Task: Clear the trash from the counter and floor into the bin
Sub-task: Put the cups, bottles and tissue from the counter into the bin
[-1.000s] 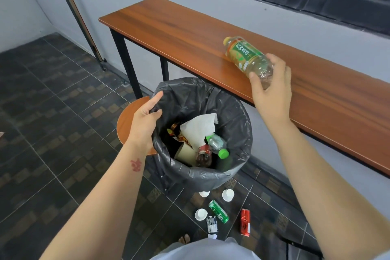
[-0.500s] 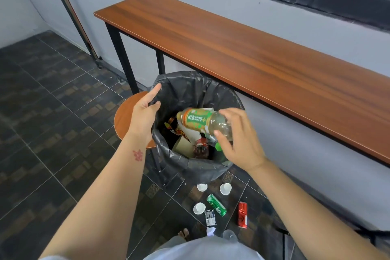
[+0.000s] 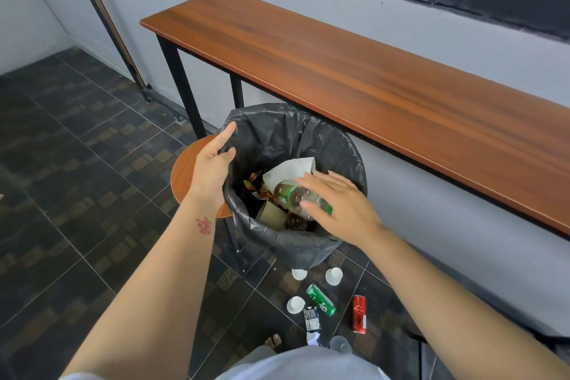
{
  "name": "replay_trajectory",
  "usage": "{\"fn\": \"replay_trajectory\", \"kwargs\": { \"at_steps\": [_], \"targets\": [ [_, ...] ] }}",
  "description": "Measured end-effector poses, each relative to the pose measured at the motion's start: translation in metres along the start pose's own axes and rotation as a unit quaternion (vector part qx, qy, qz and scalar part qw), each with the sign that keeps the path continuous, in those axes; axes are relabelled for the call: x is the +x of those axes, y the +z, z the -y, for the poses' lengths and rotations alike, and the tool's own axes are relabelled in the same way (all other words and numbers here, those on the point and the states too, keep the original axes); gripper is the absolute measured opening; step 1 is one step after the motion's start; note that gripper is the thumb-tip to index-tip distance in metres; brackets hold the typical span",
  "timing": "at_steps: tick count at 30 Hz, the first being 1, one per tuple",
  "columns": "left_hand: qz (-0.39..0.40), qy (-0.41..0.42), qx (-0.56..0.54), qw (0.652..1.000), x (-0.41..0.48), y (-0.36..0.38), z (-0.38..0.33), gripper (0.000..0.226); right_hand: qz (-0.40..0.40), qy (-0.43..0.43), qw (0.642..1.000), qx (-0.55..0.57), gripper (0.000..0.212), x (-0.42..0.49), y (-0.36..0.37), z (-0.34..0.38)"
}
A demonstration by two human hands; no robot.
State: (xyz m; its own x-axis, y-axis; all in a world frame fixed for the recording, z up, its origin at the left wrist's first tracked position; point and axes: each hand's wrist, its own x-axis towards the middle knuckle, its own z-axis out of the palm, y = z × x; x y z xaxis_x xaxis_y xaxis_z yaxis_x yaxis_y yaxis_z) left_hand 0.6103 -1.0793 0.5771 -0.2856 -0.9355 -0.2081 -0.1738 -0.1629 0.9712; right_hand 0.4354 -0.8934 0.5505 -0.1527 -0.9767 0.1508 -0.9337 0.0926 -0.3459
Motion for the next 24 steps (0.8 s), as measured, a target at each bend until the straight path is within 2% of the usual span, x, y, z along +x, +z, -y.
{"fn": "replay_trajectory", "kwargs": {
  "at_steps": [3,5,10,14,19,24],
  "targets": [
    [-0.008,-0.003,0.001,1.000,0.002,-0.001,0.000,0.049,-0.097,0.029,0.995,-0.012,0.051,-0.006,0.002,-0.004],
    [-0.010,-0.004,0.004,1.000,0.003,-0.001,0.000,0.049,-0.126,0.062,0.990,-0.030,0.050,-0.004,0.002,-0.011],
    [-0.009,-0.005,-0.014,1.000,0.003,-0.002,0.000,0.049,-0.046,0.192,0.979,-0.052,0.058,0.007,0.005,-0.030],
    [-0.004,-0.007,-0.014,1.000,0.004,-0.002,-0.001,0.047,-0.017,0.321,0.939,0.118,0.063,0.013,0.006,-0.032],
    [-0.002,0.016,0.008,1.000,0.001,-0.003,0.001,0.049,-0.124,0.316,0.892,0.300,0.058,0.011,0.010,-0.031],
    [0.026,0.047,0.069,0.996,-0.006,-0.003,0.006,0.051,-0.178,0.352,0.826,0.402,0.051,0.010,0.016,-0.023]
  ]
}}
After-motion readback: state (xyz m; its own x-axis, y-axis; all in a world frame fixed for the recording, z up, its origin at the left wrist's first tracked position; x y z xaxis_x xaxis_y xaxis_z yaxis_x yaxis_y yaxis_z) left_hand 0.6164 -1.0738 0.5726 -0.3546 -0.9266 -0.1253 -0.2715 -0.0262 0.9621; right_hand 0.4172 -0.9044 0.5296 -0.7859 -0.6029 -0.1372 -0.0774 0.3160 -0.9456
